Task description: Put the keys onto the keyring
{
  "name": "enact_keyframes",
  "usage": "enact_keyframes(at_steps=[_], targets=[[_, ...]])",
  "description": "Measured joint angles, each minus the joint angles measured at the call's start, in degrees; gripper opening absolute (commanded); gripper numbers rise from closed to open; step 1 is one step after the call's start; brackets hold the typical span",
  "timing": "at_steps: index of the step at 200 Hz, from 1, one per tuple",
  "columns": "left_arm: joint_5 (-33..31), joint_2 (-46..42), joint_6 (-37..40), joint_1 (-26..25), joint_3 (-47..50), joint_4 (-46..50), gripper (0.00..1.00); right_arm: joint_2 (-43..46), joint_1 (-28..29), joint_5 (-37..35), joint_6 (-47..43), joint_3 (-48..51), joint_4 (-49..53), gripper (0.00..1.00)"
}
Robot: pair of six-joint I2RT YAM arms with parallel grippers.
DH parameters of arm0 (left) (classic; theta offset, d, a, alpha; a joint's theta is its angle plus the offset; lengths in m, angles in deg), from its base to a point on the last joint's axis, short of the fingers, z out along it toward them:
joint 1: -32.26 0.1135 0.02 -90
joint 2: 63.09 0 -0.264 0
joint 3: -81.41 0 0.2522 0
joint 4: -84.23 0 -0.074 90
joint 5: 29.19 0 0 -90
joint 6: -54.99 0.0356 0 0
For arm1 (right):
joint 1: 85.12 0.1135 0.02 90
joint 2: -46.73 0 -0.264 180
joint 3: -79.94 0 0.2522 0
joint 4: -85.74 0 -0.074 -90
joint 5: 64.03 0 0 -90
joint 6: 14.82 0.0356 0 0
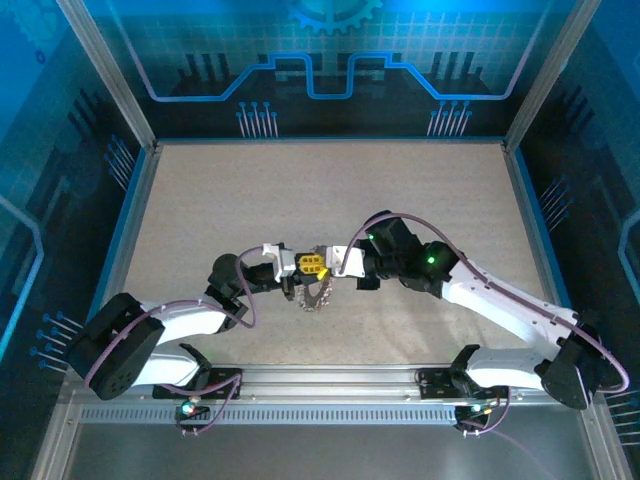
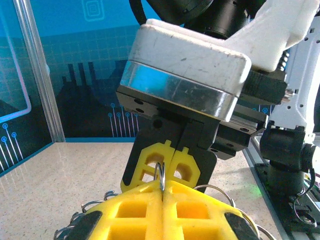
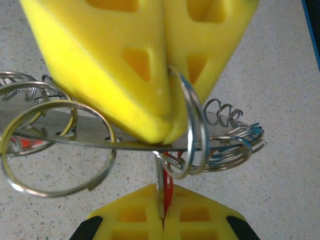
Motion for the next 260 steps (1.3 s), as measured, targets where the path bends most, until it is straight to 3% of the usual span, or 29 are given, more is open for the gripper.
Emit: enact_keyframes(at_steps=[40,51,67,115,133,195,260], targets=[[1.1,0.0,-0.2,0.0,0.0,-0.5,0.0,0.1,-1.0,4.0,-0.1,0.0,0.5,0.0],[1.5,0.0,-0.2,0.0,0.0,-0.8,0.0,0.5,-1.3,4.8,-0.2,0.2,0.5,0.15],[2.0,0.0,-0.3,-0.1,0.0,-1.2,0.0,2.0,-1.8,6.3,-0.2,1.6,-0.5,0.26],[3.0,-0.1,-0.3,-0.2,0.0,-1.4,0.0,12.7,-4.4,9.6,0.4,9.7,-6.8,0.28],[3.1,0.0,-0.3,-0.2,0.0,-1.4,0.0,14.8,-4.4,10.7,0.5,11.0,-8.7,0.33],[3.3,0.0,-0.4,-0.2,0.0,-1.4,0.0,16.3,-5.6,13.1,0.6,11.9,-12.6,0.33],[3.7,0.7,-0.4,-0.3,-0.7,-1.6,0.0,13.8,-6.2,17.1,4.0,11.9,-16.0,0.13]])
